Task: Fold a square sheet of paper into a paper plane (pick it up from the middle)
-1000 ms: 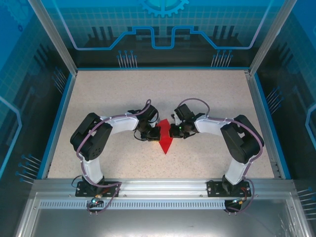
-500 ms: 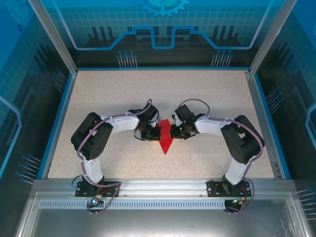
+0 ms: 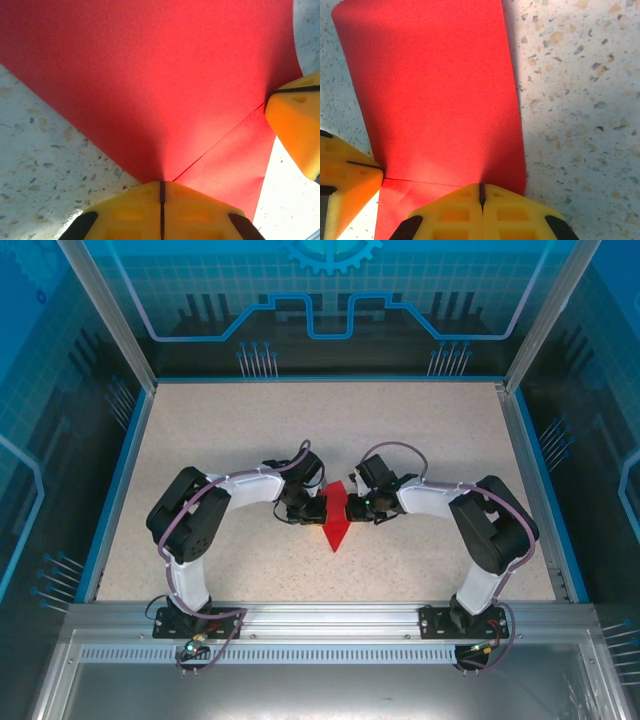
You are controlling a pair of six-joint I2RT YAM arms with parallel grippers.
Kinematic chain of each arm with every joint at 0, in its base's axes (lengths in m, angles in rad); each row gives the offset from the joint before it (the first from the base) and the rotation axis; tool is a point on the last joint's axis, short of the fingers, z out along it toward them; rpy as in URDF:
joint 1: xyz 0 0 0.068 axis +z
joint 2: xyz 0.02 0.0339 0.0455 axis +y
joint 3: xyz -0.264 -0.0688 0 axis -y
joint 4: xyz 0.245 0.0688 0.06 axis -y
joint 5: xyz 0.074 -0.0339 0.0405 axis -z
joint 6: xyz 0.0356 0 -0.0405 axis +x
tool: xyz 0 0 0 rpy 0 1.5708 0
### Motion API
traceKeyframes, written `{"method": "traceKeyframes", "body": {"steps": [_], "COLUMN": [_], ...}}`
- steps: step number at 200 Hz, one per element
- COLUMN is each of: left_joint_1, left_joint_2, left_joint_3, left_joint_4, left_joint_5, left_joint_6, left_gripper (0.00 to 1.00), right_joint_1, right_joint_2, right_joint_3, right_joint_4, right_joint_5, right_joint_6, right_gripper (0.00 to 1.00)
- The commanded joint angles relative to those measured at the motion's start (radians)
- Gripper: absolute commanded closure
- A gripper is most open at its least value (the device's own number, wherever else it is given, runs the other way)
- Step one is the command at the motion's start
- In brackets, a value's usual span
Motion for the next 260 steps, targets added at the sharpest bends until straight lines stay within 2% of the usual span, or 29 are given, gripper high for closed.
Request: {"method": "traceKeyframes", "body": {"steps": [1,55,68,104,115,144,176,210,260], "left_joint_1": [-0.006,-0.008,-0.010,-0.051,-0.068,-0.095,-0.153,-0.169,-0.187], "left_joint_2": [-0.004,-0.082,-0.106,-0.171,-0.187,-0.201,-0.162,-0.154,-0.155], "left_joint_3": [0.041,0.061,0.066,0.088,0.089,0.015,0.000,-0.112,-0.195], "left_joint_4": [-0.057,-0.071,-0.089,-0.137,-0.132,0.007,0.071,0.237,0.335], "left_joint_5": [-0.035,-0.050,-0.081,-0.151,-0.152,-0.049,-0.034,0.001,0.012], "left_joint_6": [0.015,-0.019,-0.032,-0.061,-0.078,-0.161,-0.176,-0.254,-0.284], "left_gripper": [0.90,0.77,0.71,0.64,0.64,0.67,0.71,0.73,0.74], "right_joint_1": [-0.012,-0.012,-0.012,-0.011,-0.013,-0.016,-0.022,-0.024,-0.026], "right_joint_2": [0.044,0.047,0.049,0.062,0.060,0.060,0.060,0.048,0.058], "right_joint_3": [-0.060,-0.079,-0.081,-0.082,-0.085,-0.085,-0.088,-0.093,-0.085], "right_joint_4": [-0.101,-0.086,-0.083,-0.075,-0.073,-0.069,-0.066,-0.061,-0.068], "right_joint_5": [0.091,0.096,0.094,0.084,0.080,0.052,0.031,0.022,0.014], "right_joint_6": [-0.013,-0.012,-0.012,-0.011,-0.013,-0.022,-0.026,-0.034,-0.043], "right_gripper": [1.00,1.00,1.00,1.00,1.00,1.00,1.00,1.00,1.00]}}
